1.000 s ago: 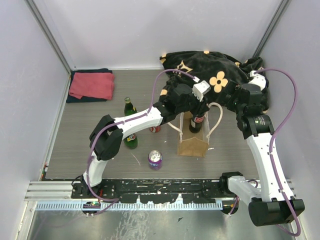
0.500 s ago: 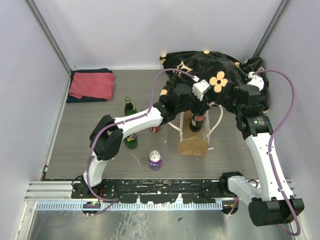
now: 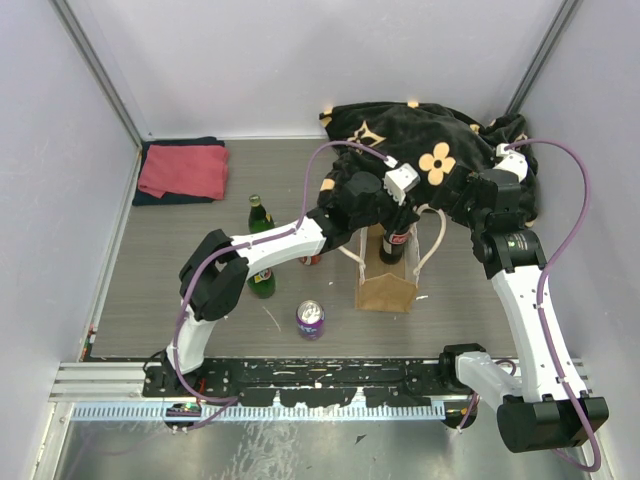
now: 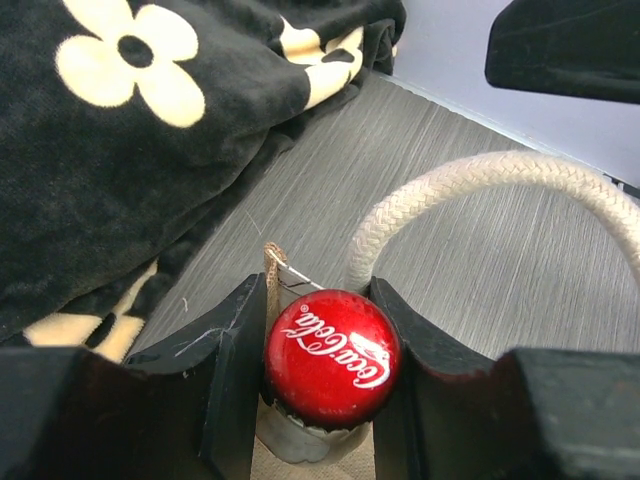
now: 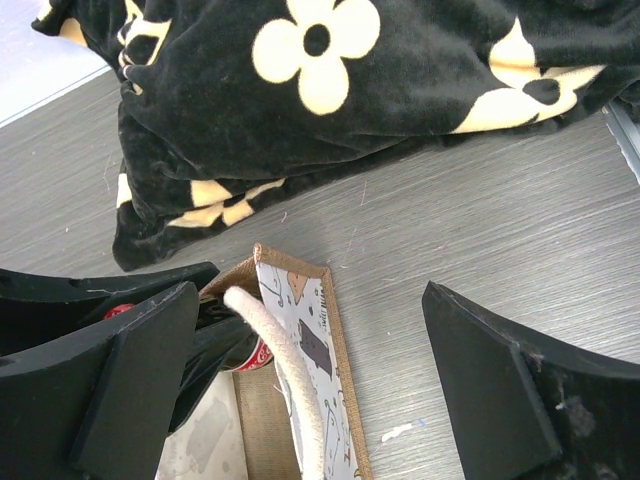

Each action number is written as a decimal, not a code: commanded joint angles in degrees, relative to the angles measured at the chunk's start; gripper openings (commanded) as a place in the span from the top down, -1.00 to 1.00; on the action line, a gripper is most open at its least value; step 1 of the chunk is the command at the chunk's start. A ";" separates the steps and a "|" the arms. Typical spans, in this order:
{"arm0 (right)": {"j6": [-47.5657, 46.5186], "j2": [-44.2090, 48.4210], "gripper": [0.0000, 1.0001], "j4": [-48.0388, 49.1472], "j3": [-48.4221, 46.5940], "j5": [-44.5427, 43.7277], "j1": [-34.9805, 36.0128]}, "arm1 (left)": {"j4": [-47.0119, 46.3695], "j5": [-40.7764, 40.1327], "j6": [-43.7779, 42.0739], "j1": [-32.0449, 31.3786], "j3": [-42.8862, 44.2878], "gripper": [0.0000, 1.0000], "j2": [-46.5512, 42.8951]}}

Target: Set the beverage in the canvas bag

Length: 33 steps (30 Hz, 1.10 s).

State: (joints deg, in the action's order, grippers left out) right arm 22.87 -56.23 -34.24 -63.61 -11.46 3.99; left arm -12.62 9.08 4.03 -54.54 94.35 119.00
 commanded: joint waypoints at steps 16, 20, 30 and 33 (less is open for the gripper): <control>0.15 1.69 -1.00 1.41 -2.13 0.57 -0.25 | 0.08 -0.26 -3.03 -0.34 -0.15 -0.96 -7.32; 0.37 1.78 -1.00 0.80 -2.86 0.80 -0.23 | 2.16 -1.73 -4.63 -0.30 -1.10 -0.96 -10.50; 0.24 2.54 -1.00 -1.03 -3.49 0.48 -0.25 | 11.69 -4.79 -3.28 5.02 -0.48 -0.96 -20.00; 0.41 2.54 -1.00 -1.18 -3.37 0.69 -0.22 | 14.30 -4.34 0.47 11.43 0.77 -1.00 -22.08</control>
State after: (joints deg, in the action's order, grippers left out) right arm 22.90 -54.94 -35.83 -64.42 -11.25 3.99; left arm -2.79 6.44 0.54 -50.65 93.62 100.42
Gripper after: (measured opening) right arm 0.999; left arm 0.988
